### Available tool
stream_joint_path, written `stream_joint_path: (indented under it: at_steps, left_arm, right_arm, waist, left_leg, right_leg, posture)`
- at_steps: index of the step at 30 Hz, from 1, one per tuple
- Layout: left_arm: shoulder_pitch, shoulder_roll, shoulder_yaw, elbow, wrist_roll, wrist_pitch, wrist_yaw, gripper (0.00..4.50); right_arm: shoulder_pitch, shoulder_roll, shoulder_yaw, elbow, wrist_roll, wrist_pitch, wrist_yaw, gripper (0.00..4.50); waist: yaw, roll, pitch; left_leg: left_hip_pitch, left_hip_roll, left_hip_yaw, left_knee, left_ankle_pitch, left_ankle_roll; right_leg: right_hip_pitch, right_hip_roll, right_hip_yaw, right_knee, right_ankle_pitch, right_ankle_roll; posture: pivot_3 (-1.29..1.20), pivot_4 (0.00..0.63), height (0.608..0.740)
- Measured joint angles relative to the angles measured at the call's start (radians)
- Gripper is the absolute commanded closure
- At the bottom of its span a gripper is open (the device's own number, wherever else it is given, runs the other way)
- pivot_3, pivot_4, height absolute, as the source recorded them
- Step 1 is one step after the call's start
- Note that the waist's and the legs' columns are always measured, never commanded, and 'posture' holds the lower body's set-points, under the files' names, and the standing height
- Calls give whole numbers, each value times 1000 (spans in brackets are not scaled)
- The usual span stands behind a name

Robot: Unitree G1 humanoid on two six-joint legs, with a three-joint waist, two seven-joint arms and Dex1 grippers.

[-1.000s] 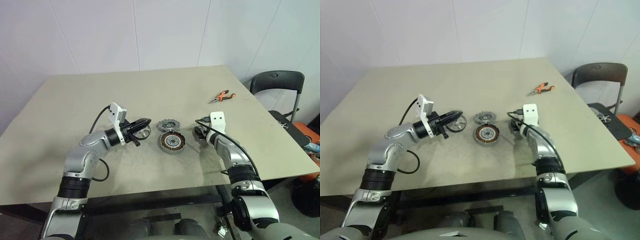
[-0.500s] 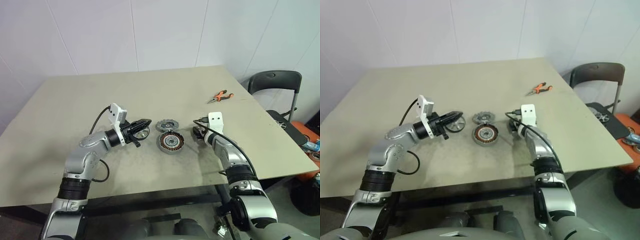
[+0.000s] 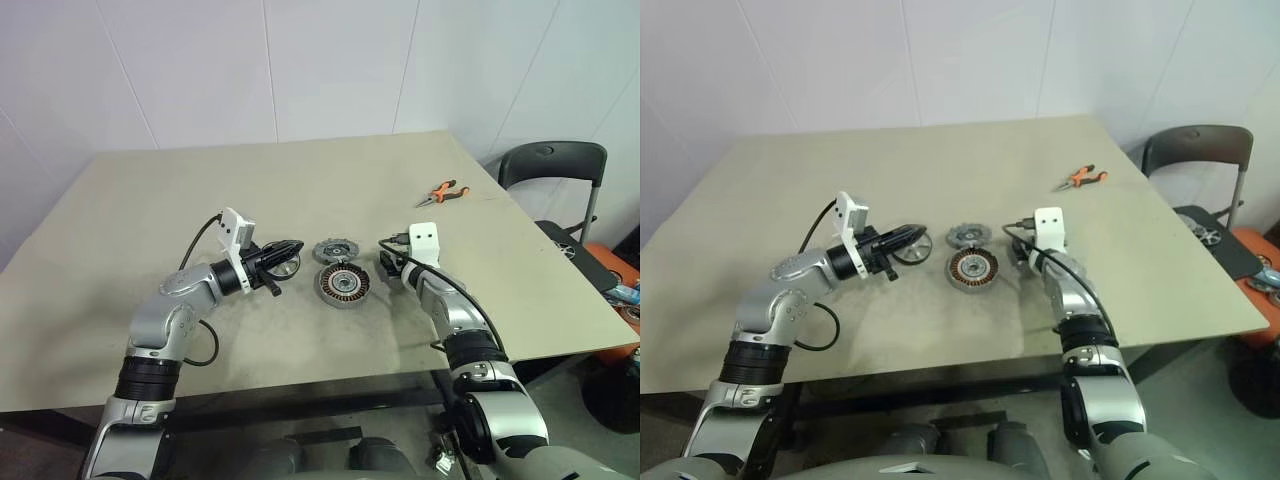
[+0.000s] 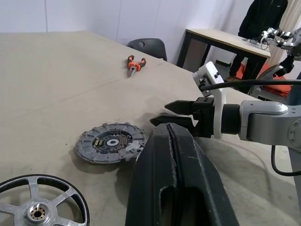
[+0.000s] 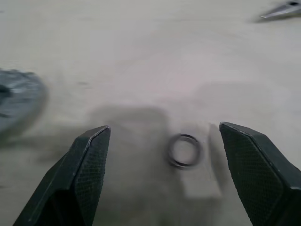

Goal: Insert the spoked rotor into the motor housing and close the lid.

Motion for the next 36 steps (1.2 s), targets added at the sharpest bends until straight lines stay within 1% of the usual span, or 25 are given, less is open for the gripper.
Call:
stream_joint_path:
  at_steps: [5, 7, 12, 21, 29, 36]
  left_arm:
    - [0, 0, 0, 0, 0, 0, 0, 4500]
    - [0, 0, 0, 0, 0, 1, 0, 4500]
    - [0, -1, 0, 0, 0, 0, 0, 4500]
    - [0, -2, -1, 0, 0, 0, 0, 4500]
    - [0, -5, -1, 0, 0, 0, 5, 4500]
    - [0, -11, -4, 0, 1, 0, 7, 4500]
  right_arm:
    - [1, -13, -27, 9, 6, 3, -20, 627]
    - [-10, -3, -63, 24, 38, 16, -37, 627]
    - [-41, 7, -108, 52, 81, 46, -57, 627]
    - [-41, 24, -92, 29, 87, 62, -40, 627]
    - [-7, 40, 22, -13, 29, 45, -2, 627]
    - [-14, 40, 5, 13, 32, 26, -39, 627]
  waist:
    - [0, 0, 0]
    - [0, 0, 0]
    - [2, 0, 0]
    - [-6, 0, 0]
    - [-3, 0, 0]
    - [3, 0, 0]
  left_leg:
    - [0, 0, 0, 0, 0, 0]
    - [0, 0, 0, 0, 0, 0]
    - [7, 0, 0, 0, -1, 0]
    - [8, 1, 0, -4, -1, 0]
    - [8, 1, 0, -4, -1, 0]
    - [8, 1, 0, -3, -1, -1]
  right_leg:
    - [0, 0, 0, 0, 0, 0]
    - [0, 0, 0, 0, 0, 0]
    - [9, 0, 0, -2, -2, -3]
    - [7, 0, 0, -2, -2, -3]
    - [7, 0, 0, -2, -2, -3]
    - [8, 0, 0, -3, -3, -3]
  posture:
    - [0, 0, 740]
    - [0, 0, 740]
    - [0, 0, 740]
    - [0, 0, 740]
    - [0, 0, 740]
    - [0, 0, 740]
